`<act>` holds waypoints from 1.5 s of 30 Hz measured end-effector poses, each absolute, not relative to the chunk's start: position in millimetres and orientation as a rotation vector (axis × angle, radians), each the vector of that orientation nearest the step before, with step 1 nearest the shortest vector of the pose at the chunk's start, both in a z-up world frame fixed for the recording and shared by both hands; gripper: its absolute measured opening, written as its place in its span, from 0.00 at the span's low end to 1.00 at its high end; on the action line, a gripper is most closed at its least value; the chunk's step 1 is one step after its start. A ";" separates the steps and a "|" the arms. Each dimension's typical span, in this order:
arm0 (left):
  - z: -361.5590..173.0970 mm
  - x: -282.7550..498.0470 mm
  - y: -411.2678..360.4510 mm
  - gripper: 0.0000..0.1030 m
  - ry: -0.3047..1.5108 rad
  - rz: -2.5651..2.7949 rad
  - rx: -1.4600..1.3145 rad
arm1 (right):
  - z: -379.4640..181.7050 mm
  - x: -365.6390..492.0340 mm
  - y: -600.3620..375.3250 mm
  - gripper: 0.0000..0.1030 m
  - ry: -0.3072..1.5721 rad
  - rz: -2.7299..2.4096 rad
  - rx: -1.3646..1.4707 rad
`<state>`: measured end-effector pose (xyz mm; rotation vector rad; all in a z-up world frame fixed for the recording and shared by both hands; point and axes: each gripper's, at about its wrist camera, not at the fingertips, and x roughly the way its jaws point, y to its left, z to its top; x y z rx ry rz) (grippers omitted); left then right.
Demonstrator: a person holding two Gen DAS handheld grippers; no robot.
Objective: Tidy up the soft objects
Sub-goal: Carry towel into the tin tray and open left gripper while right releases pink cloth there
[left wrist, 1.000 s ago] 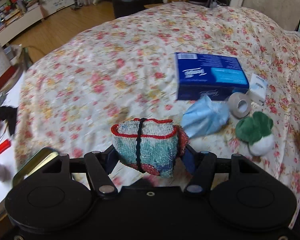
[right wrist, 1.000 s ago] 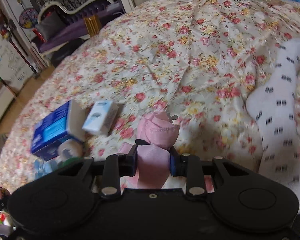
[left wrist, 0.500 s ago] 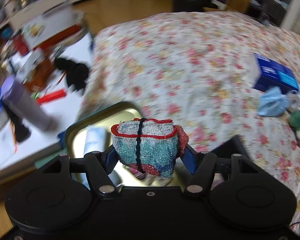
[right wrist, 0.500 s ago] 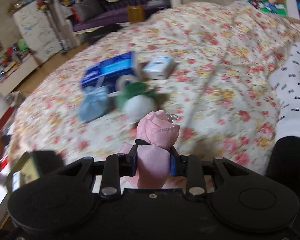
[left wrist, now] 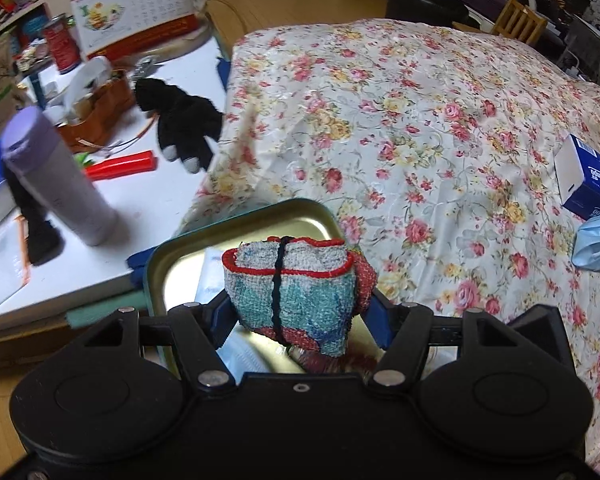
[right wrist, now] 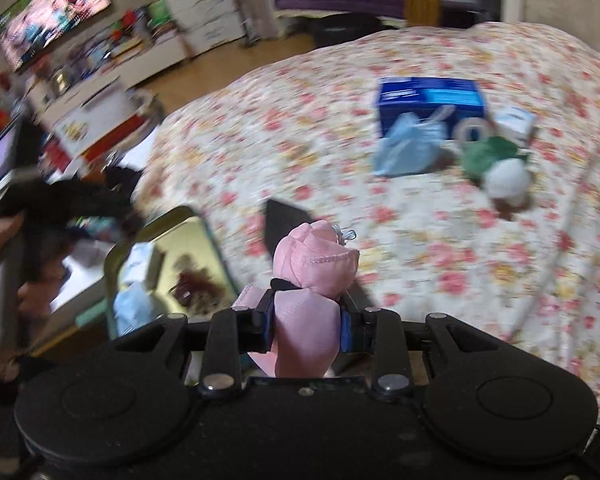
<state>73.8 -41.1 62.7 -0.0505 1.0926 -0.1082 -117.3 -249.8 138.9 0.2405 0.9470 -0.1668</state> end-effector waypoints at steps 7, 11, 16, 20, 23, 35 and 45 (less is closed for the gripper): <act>44.3 93.0 -55.0 0.72 1.060 -0.199 0.058 | 126.1 -89.5 -195.3 0.28 1.015 -0.085 0.167; 44.3 92.1 -47.8 0.76 1.017 -0.160 0.123 | 113.0 -69.9 -170.4 0.29 1.055 -0.053 0.132; 48.1 94.7 -16.2 0.79 1.021 -0.104 0.042 | 93.9 -44.6 -148.1 0.29 1.103 -0.019 0.124; 41.9 98.5 0.8 0.79 1.047 -0.034 0.022 | 82.6 -29.5 -132.3 0.29 1.135 0.004 0.111; 37.5 99.8 8.1 0.79 1.071 -0.028 -0.008 | 75.8 -16.1 -122.2 0.30 1.152 0.017 0.093; 34.9 99.9 13.7 0.79 1.102 -0.047 -0.054 | 82.1 6.9 -103.0 0.49 1.116 0.028 0.069; 31.4 99.8 13.2 0.79 1.114 -0.041 -0.051 | 69.5 -2.9 -112.5 0.52 1.175 -0.015 0.067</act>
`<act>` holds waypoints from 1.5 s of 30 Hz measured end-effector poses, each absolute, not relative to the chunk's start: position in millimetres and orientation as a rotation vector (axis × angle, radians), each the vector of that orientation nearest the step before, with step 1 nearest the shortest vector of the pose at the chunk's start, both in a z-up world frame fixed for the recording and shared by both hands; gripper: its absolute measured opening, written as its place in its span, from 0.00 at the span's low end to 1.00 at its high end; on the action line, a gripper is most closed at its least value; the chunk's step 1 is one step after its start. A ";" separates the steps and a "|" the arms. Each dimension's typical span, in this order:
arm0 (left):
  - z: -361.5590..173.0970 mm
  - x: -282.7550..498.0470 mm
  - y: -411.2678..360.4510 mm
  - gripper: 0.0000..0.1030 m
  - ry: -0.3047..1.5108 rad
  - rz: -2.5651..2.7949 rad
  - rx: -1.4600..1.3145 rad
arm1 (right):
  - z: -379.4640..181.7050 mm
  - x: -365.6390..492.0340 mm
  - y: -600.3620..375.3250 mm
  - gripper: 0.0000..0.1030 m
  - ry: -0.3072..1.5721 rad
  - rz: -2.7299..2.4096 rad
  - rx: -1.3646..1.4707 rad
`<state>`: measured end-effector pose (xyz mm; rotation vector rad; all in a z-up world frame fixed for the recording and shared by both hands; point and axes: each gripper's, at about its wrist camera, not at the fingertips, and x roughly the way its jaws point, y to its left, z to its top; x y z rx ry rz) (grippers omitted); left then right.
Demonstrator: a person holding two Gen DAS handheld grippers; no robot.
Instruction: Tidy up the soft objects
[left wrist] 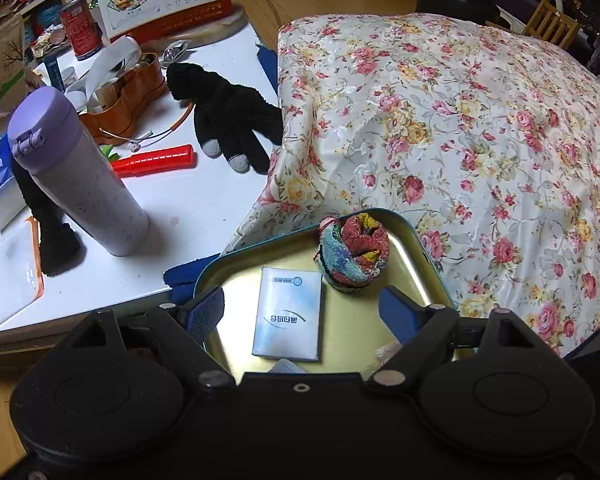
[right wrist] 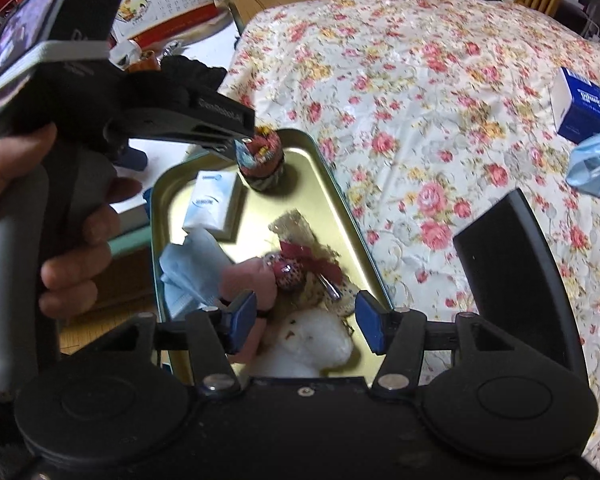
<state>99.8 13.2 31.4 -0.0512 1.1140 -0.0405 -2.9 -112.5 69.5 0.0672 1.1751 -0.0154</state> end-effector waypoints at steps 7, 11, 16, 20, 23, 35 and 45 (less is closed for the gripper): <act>26.0 100.6 12.0 0.79 1.133 -0.030 -0.042 | 66.7 -5.1 -111.9 0.54 1.199 -0.029 0.059; 25.3 100.5 11.5 0.79 1.138 -0.033 -0.041 | 64.2 -5.7 -111.7 0.54 1.212 -0.035 0.056; 24.2 100.9 12.7 0.80 1.146 -0.032 -0.047 | 60.0 -5.9 -112.5 0.55 1.236 -0.046 0.053; 24.2 101.0 13.0 0.80 1.148 -0.032 -0.048 | 57.8 -6.1 -112.1 0.56 1.249 -0.049 0.049; 24.3 100.9 12.8 0.80 1.148 -0.032 -0.047 | 57.2 -6.6 -111.2 0.57 1.255 -0.047 0.046; 22.3 101.5 14.0 0.85 1.153 -0.024 -0.037 | 61.4 -12.8 -108.5 0.59 1.272 -0.032 0.041; 3.9 103.6 5.2 0.86 1.213 -0.026 0.001 | 73.9 -34.4 -114.3 0.61 1.287 -0.024 0.041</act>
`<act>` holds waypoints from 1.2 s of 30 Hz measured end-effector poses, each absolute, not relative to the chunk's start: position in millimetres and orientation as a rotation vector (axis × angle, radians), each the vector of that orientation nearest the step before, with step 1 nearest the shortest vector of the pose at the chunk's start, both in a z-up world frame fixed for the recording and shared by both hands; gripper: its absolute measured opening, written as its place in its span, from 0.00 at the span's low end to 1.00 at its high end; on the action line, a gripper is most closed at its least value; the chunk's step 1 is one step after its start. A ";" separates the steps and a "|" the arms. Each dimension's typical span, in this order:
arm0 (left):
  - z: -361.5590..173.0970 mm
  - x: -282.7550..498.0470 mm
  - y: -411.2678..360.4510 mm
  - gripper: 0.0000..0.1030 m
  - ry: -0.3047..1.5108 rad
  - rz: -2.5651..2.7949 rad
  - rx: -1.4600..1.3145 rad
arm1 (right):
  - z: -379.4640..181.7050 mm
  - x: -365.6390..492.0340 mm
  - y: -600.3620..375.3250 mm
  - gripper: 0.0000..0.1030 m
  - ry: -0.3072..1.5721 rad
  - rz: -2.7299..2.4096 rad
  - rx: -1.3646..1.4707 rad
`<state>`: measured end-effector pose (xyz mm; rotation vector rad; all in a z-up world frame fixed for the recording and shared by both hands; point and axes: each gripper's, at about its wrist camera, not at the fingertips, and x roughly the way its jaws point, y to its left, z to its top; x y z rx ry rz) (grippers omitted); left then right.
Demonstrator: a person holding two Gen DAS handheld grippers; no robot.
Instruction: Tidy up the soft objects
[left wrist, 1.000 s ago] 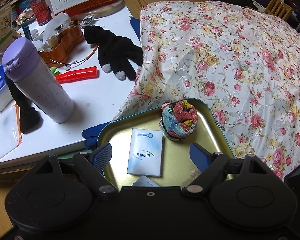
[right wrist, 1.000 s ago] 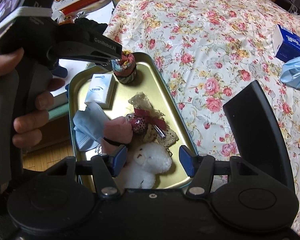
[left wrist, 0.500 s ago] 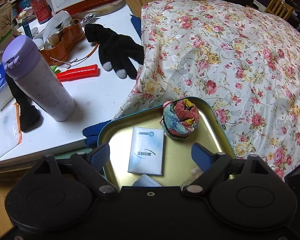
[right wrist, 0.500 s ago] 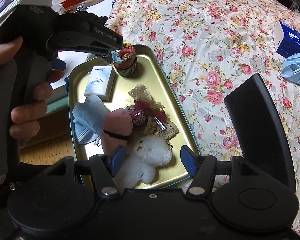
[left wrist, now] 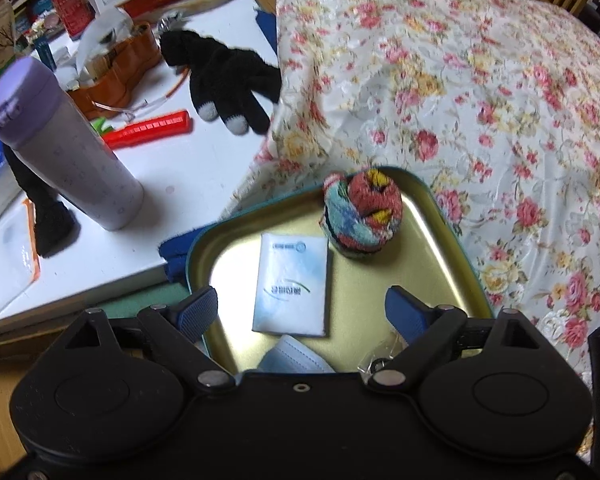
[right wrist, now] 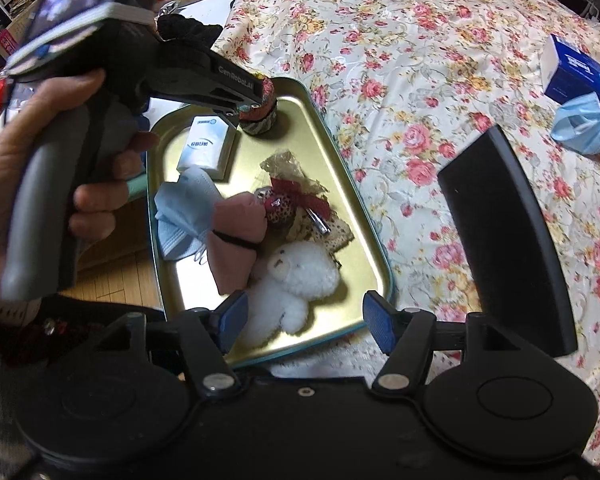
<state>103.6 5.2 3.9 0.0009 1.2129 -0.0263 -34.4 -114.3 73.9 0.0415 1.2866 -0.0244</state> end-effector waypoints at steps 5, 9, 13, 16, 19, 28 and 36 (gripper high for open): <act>-5.1 100.4 -1.4 0.86 1.243 -0.024 0.018 | 83.5 -53.3 -130.3 0.62 1.283 -0.056 0.041; -9.1 95.4 -6.9 0.86 1.255 -0.028 0.043 | 89.9 -70.4 -147.9 0.63 1.283 -0.103 0.058; -16.3 92.4 -8.3 0.86 1.278 -0.040 0.047 | 94.8 -88.9 -168.5 0.65 1.278 -0.137 0.080; -22.4 92.9 -7.2 0.86 1.295 -0.030 0.044 | 97.0 -103.4 -187.1 0.65 1.276 -0.166 0.078; -25.5 92.5 -7.2 0.86 1.292 -0.011 0.048 | 100.8 -116.8 -211.7 0.70 1.266 -0.212 0.082; -25.1 77.0 -18.3 0.86 1.241 -0.003 0.071 | 106.0 -135.1 -301.1 0.81 1.234 -0.413 0.137; -17.5 53.5 -34.6 0.87 1.164 -0.014 0.125 | 98.1 -144.3 -370.2 0.89 1.219 -0.552 0.181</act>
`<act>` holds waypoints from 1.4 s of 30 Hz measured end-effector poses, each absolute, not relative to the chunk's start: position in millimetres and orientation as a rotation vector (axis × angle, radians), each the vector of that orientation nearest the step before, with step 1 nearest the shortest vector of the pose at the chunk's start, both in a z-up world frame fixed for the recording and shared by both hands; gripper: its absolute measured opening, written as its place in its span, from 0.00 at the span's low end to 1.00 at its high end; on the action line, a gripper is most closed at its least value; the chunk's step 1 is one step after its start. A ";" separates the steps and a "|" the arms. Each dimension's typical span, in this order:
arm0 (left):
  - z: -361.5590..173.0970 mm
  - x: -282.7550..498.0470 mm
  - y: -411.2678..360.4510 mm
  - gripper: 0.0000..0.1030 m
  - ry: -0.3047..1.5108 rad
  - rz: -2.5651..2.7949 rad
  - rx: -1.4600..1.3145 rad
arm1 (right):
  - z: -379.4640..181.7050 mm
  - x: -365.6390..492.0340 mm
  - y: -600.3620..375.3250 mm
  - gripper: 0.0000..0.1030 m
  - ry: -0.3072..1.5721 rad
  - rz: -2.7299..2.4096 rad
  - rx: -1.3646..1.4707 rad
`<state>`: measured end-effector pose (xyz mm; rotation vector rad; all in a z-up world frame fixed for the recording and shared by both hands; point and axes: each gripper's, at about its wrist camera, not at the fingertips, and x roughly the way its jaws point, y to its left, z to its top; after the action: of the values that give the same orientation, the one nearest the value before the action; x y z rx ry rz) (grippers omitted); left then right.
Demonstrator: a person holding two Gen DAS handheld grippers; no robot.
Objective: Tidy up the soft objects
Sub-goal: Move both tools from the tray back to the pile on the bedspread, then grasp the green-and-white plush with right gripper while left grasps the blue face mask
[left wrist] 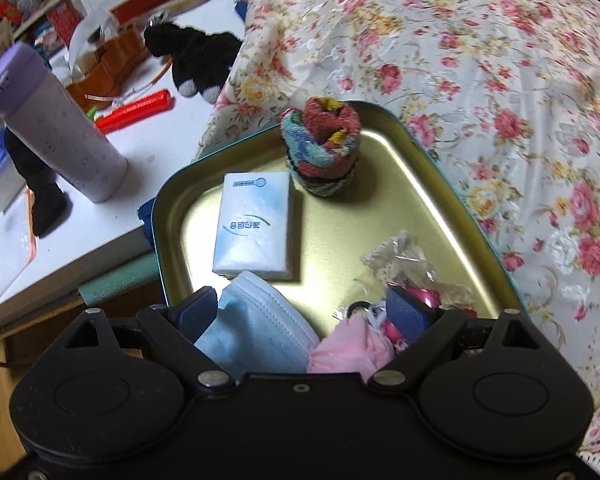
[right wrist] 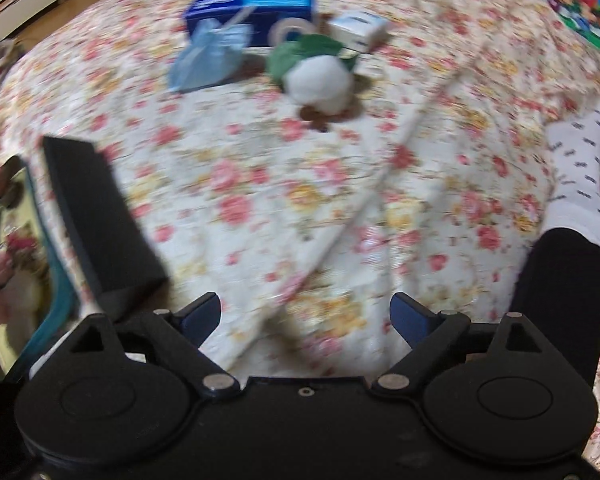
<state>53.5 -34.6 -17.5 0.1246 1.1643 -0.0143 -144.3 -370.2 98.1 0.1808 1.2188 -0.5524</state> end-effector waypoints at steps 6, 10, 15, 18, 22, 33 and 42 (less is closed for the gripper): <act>-12.8 39.9 -48.0 0.89 1.143 -0.047 0.154 | 89.8 -124.5 -412.4 0.91 1.211 -0.601 0.175; -5.1 31.0 -57.7 0.94 1.134 -0.052 0.175 | 94.1 -98.5 -437.9 0.99 1.169 -0.604 0.186; 12.0 23.3 -73.7 0.97 1.100 -0.055 0.223 | 101.3 -54.8 -460.4 0.99 1.159 -0.646 0.165; 24.6 22.0 -82.7 0.97 1.082 -0.065 0.235 | 103.9 -31.8 -472.5 0.99 1.154 -0.641 0.189; 41.0 22.1 -93.4 0.97 1.062 -0.083 0.232 | 97.2 -1.9 -484.2 0.99 1.172 -0.634 0.188; 84.4 21.2 -133.2 0.97 1.003 -0.123 0.288 | 48.8 33.6 -507.3 1.00 1.277 -0.566 0.228; 116.5 30.2 -183.3 0.97 1.002 -0.229 0.265 | 43.9 24.4 -505.7 1.00 1.237 -0.551 0.232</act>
<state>30.2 -183.3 116.5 0.2645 1.0019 -0.2285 24.4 -505.7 43.9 0.2317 1.2372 -0.5513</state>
